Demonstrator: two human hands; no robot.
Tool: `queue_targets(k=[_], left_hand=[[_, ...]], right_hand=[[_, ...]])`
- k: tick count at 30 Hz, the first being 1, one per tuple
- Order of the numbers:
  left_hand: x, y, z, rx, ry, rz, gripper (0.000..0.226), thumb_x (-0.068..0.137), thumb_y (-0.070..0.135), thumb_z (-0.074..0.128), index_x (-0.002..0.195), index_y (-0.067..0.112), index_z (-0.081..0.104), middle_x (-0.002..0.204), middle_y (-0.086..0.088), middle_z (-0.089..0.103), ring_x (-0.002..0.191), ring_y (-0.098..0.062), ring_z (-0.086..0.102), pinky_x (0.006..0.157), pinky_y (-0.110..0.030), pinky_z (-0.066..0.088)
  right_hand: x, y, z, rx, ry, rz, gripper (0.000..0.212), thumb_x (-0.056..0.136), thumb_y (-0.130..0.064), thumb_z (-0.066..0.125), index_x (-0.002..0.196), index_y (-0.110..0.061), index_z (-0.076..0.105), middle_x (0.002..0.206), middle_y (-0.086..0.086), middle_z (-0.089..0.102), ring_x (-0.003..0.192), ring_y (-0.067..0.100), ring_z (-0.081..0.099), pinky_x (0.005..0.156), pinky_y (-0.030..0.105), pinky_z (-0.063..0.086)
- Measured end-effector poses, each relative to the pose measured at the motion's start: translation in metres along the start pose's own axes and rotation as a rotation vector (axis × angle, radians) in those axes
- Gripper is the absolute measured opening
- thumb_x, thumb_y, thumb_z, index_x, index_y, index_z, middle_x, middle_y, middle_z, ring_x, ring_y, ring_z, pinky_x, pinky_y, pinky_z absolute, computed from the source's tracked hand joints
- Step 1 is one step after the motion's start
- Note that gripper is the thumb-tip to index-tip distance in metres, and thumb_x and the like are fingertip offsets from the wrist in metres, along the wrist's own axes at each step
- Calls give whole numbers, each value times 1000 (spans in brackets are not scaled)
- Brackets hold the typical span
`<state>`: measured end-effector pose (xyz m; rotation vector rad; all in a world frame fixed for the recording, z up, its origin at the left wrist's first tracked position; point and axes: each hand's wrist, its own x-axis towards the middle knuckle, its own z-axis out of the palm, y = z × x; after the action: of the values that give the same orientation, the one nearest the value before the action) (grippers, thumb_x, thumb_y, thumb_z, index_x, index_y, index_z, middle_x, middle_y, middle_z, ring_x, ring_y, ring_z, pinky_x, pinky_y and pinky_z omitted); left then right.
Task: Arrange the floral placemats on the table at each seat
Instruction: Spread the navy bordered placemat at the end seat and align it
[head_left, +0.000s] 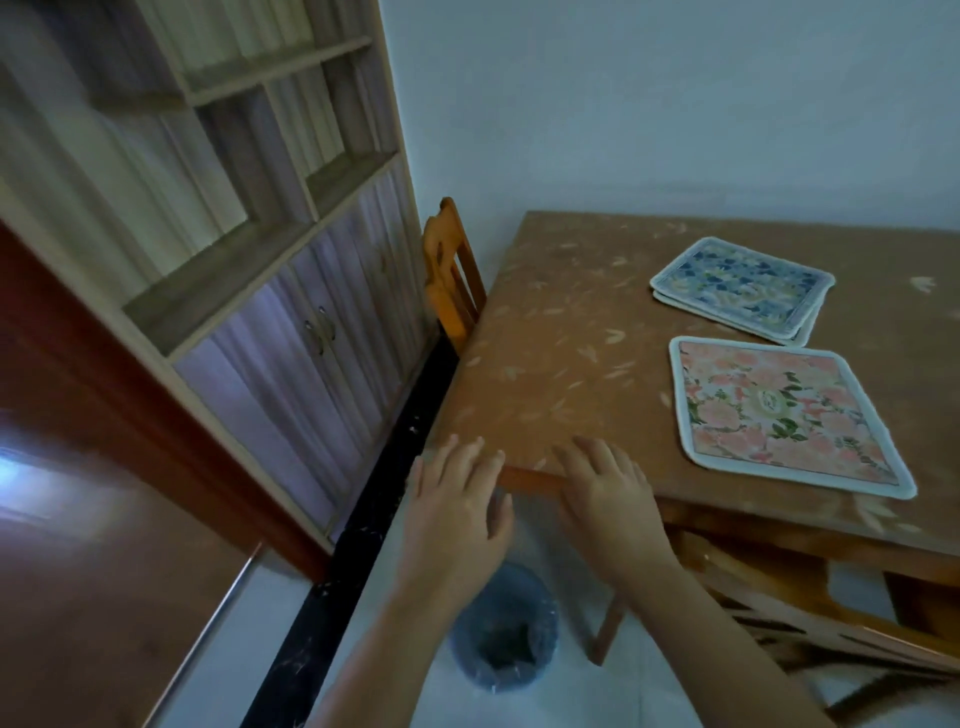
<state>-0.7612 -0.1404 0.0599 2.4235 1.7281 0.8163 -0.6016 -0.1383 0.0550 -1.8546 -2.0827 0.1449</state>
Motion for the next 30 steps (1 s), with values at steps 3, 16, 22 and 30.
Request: queue_targets(k=[3, 16, 22, 30], left_hand=[[-5, -38, -17, -21, 16, -38, 36, 78, 18, 65, 113, 9, 61, 119, -13, 61, 118, -33, 49, 96, -58, 37], [80, -142, -14, -52, 0, 87, 38, 79, 16, 63, 115, 6, 58, 122, -16, 58, 121, -34, 46, 98, -59, 34], [153, -179, -1, -54, -43, 168, 41, 83, 20, 55, 121, 7, 53, 130, -17, 51, 127, -34, 39, 102, -56, 28], [231, -205, 32, -163, -78, 299, 42, 79, 13, 65, 120, 6, 54, 128, -19, 52, 124, -37, 42, 100, -55, 28]], right_hand=[[10, -40, 12, -17, -6, -6, 41, 89, -26, 50, 128, -15, 43, 136, 11, 44, 125, 30, 37, 101, 48, 35], [120, -91, 46, 7, 54, 113, 45, 86, -22, 57, 129, -15, 45, 134, 13, 47, 123, 32, 41, 99, 51, 36], [180, -97, 62, 15, 90, 191, 43, 86, -24, 58, 127, -16, 47, 134, 13, 47, 124, 32, 41, 99, 53, 38], [236, -88, 67, -25, 143, 368, 45, 78, -17, 67, 120, -9, 54, 125, 19, 55, 116, 39, 48, 92, 57, 41]])
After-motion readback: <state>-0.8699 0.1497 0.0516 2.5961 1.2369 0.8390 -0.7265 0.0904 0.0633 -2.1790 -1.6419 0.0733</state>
